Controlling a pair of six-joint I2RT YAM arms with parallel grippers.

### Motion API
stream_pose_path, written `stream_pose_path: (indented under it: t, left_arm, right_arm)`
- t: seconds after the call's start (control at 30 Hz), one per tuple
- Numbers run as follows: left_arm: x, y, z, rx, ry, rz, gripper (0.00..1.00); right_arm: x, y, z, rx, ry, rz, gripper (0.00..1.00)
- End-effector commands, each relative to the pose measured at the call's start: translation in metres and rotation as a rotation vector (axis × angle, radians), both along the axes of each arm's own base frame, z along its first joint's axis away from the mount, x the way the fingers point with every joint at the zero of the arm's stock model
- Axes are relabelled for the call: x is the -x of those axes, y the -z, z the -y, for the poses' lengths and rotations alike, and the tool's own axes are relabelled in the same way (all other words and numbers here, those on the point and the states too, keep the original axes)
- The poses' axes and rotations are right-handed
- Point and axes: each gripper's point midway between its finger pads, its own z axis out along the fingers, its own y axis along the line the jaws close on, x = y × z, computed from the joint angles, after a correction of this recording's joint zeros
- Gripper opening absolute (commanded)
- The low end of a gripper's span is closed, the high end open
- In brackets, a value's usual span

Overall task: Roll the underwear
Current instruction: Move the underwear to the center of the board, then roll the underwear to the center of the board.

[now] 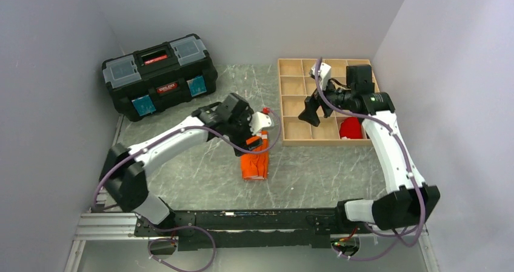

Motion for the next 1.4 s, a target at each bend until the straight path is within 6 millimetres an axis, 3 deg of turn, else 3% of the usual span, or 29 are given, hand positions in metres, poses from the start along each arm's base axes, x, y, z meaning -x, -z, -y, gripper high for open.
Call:
stream_pose_path:
  t: [0.0, 0.07, 0.17, 0.27, 0.4, 0.57, 0.67, 0.8, 1.03, 1.37]
  left_arm:
    - [-0.04, -0.047, -0.029, 0.055, -0.165, 0.229, 0.91]
    - [-0.051, -0.056, -0.049, 0.071, -0.245, 0.277, 0.99]
    - [-0.057, -0.071, -0.075, 0.125, -0.333, 0.293, 0.99]
    - [-0.06, -0.073, -0.103, 0.16, -0.417, 0.264, 0.99]
    - [-0.063, -0.061, -0.143, 0.151, -0.499, 0.24, 0.99]
    - [-0.046, -0.038, -0.171, 0.156, -0.519, 0.142, 0.99]
    - [-0.034, -0.025, -0.178, 0.152, -0.535, 0.046, 0.99]
    - [-0.028, -0.01, -0.184, 0.131, -0.563, -0.01, 0.99]
    - [-0.029, -0.006, -0.184, 0.128, -0.545, 0.012, 0.99]
    - [-0.041, -0.005, -0.182, 0.135, -0.531, 0.037, 0.99]
  right_arm:
    - [-0.012, -0.025, 0.01, -0.021, 0.123, 0.16, 1.0]
    - [-0.007, -0.031, 0.011, -0.05, 0.152, 0.186, 1.0]
    - [0.005, -0.033, 0.006, -0.105, 0.145, 0.202, 1.0]
    - [0.023, -0.026, -0.007, -0.177, 0.08, 0.166, 1.0]
    - [0.048, -0.003, -0.022, -0.22, -0.034, 0.037, 1.0]
    - [0.071, 0.035, -0.031, -0.134, -0.168, 0.024, 1.0]
    - [0.075, 0.062, -0.045, 0.002, -0.166, 0.074, 1.0]
    - [0.094, 0.104, -0.073, 0.183, -0.258, 0.11, 1.0]
    - [0.117, 0.171, -0.106, 0.411, -0.418, 0.109, 0.89]
    - [0.125, 0.204, -0.143, 0.643, -0.554, 0.28, 0.7]
